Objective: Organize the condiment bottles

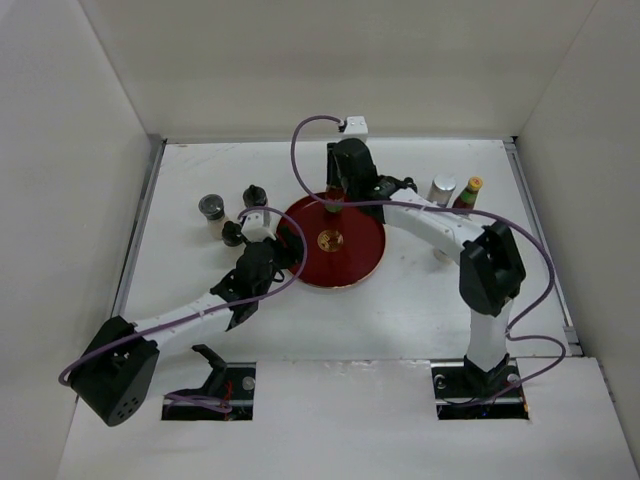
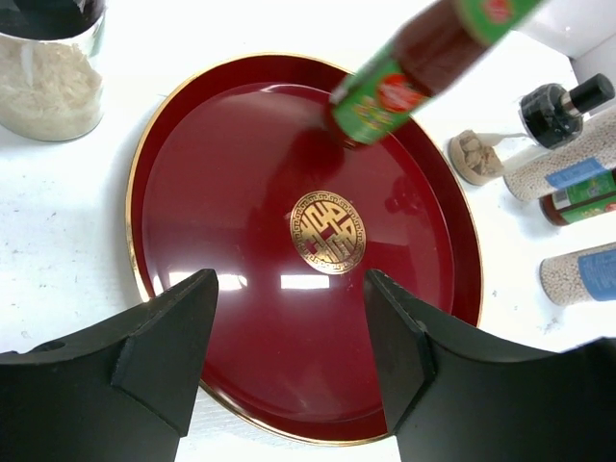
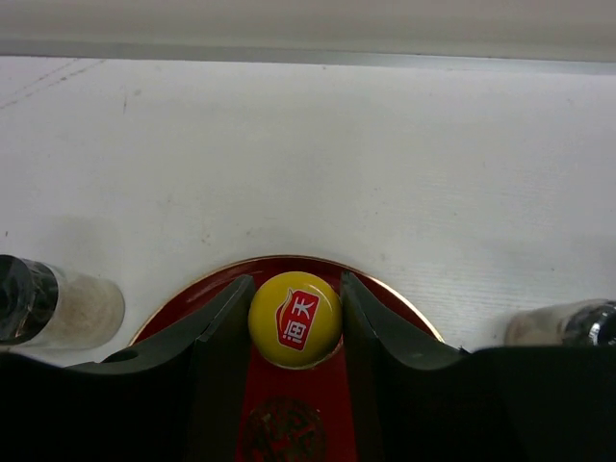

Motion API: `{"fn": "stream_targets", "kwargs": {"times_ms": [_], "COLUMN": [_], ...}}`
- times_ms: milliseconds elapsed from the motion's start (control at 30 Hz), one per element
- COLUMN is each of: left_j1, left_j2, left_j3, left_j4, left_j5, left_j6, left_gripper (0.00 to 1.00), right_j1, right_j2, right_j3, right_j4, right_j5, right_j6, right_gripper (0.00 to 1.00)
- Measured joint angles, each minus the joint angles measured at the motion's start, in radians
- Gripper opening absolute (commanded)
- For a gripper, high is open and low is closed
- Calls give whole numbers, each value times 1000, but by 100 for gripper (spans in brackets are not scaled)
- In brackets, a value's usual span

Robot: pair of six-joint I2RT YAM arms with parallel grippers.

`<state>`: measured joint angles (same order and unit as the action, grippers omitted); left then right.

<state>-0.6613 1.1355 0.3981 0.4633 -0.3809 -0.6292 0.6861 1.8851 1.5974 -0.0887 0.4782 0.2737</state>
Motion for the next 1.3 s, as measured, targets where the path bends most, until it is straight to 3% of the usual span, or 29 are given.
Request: {"fn": "stream_targets", "kwargs": {"times_ms": [233, 467, 633, 767, 933, 1000, 1067, 1133, 1200, 1300], "left_j1": [0, -1, 0, 0, 0, 0, 0, 0, 0, 5], "left_j2": [19, 51, 53, 53, 53, 53, 53, 53, 53, 53], "left_j3": [0, -1, -1, -1, -5, -6, -6, -6, -6, -6], "left_j4": [28, 39, 49, 53, 58, 58, 58, 58, 58, 60], "left_j5": [10, 27, 33, 35, 37, 38, 41, 43, 47, 59], "left_j6": [0, 0, -3, -5, -7, -8, -8, -11, -14, -23], "left_gripper": [60, 61, 61, 61, 62, 62, 62, 62, 62, 62], "right_j1": [17, 29, 35, 33, -44, -133, -226, -316, -380, -432], "right_j2": [87, 93, 61, -58, -318, -417, -482, -516, -513, -475], "right_j3": [60, 62, 50, -30, -216, -292, -355, -411, -455, -503], "right_j4": [21, 55, 121, 134, 161, 175, 180, 179, 177, 166], "right_j5": [0, 3, 4, 5, 26, 72, 135, 206, 256, 284], "right_j6": [-35, -52, -53, -58, -55, -43, -37, -29, -34, -35], "right_gripper": [19, 59, 67, 62, 28, 26, 33, 55, 66, 70]}}
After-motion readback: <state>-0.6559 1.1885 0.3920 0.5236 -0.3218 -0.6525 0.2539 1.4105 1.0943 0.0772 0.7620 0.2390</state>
